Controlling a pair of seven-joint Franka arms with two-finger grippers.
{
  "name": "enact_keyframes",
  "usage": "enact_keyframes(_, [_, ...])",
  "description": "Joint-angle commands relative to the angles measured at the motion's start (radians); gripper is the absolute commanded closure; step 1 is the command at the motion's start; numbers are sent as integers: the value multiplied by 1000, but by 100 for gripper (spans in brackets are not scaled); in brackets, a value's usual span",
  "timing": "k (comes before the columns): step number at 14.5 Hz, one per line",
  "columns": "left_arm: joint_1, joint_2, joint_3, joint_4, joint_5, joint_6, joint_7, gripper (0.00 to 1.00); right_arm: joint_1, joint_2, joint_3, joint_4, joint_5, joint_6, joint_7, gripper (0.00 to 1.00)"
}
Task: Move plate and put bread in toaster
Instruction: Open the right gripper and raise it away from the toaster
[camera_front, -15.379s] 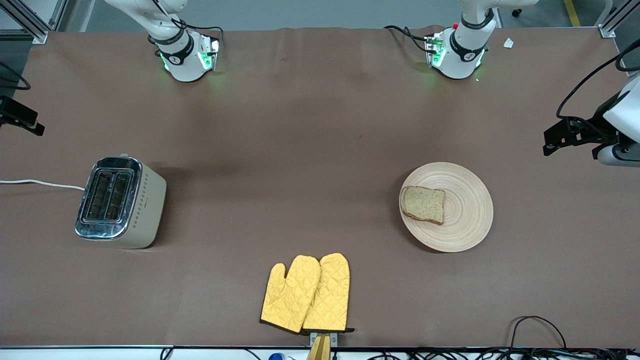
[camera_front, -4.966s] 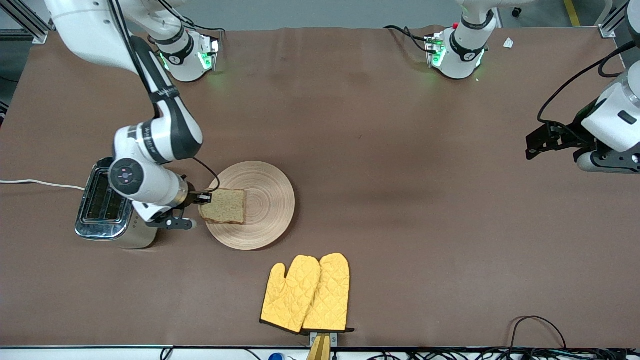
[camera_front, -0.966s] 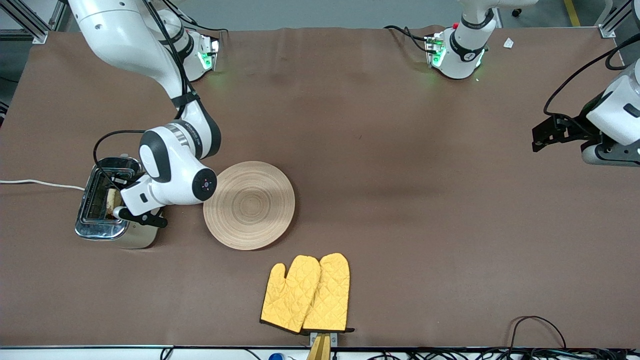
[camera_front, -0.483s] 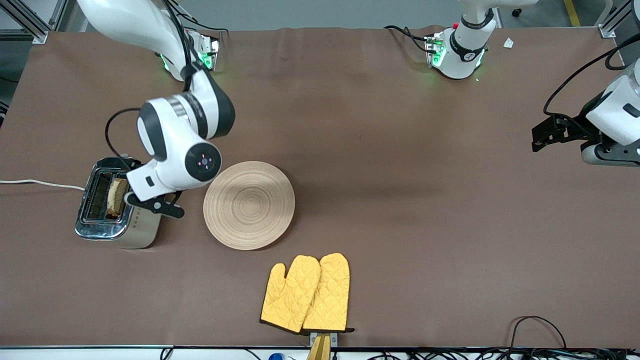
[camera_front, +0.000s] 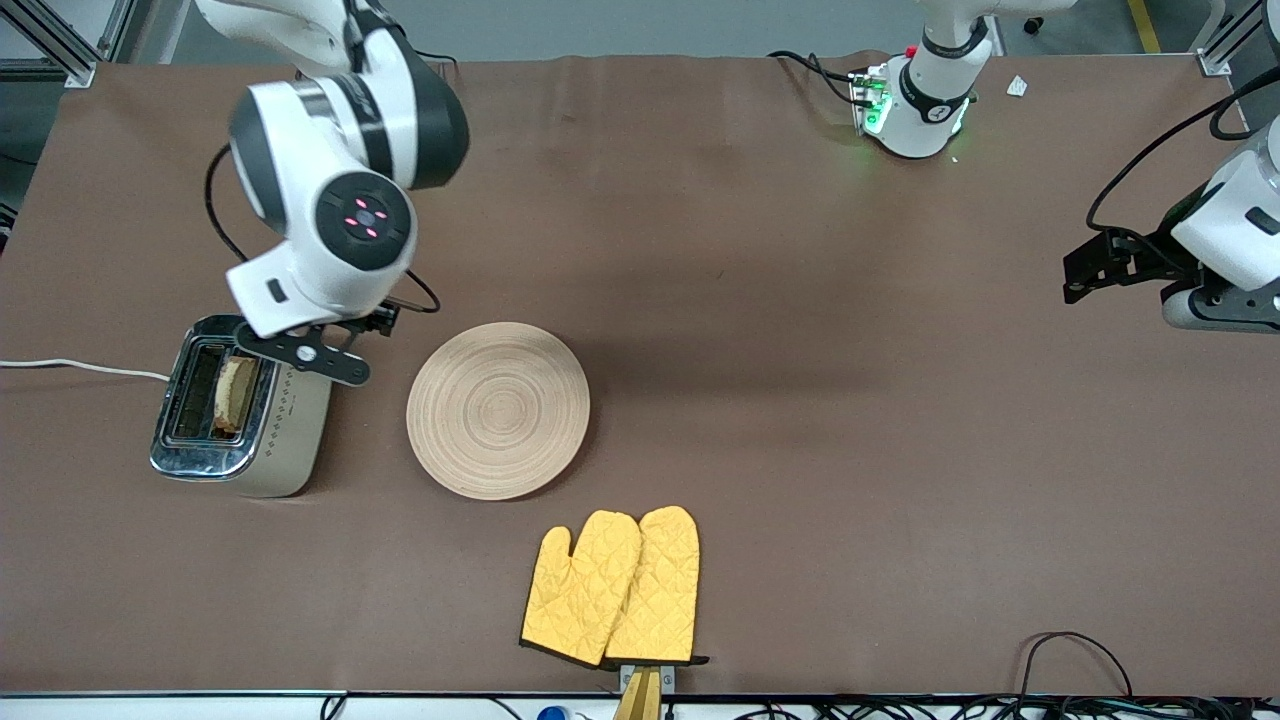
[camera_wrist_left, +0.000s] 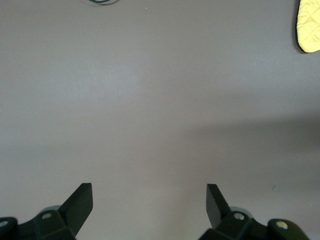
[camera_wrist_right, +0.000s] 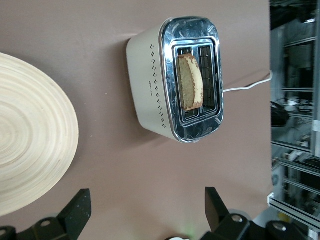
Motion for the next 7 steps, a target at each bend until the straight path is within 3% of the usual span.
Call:
enact_keyframes(1, [-6, -7, 5, 2, 10, -13, 9, 0, -141, -79, 7, -13, 131, 38, -111, 0])
enact_keyframes(7, [-4, -8, 5, 2, 10, -13, 9, 0, -318, -232, 9, -87, 265, 93, -309, 0])
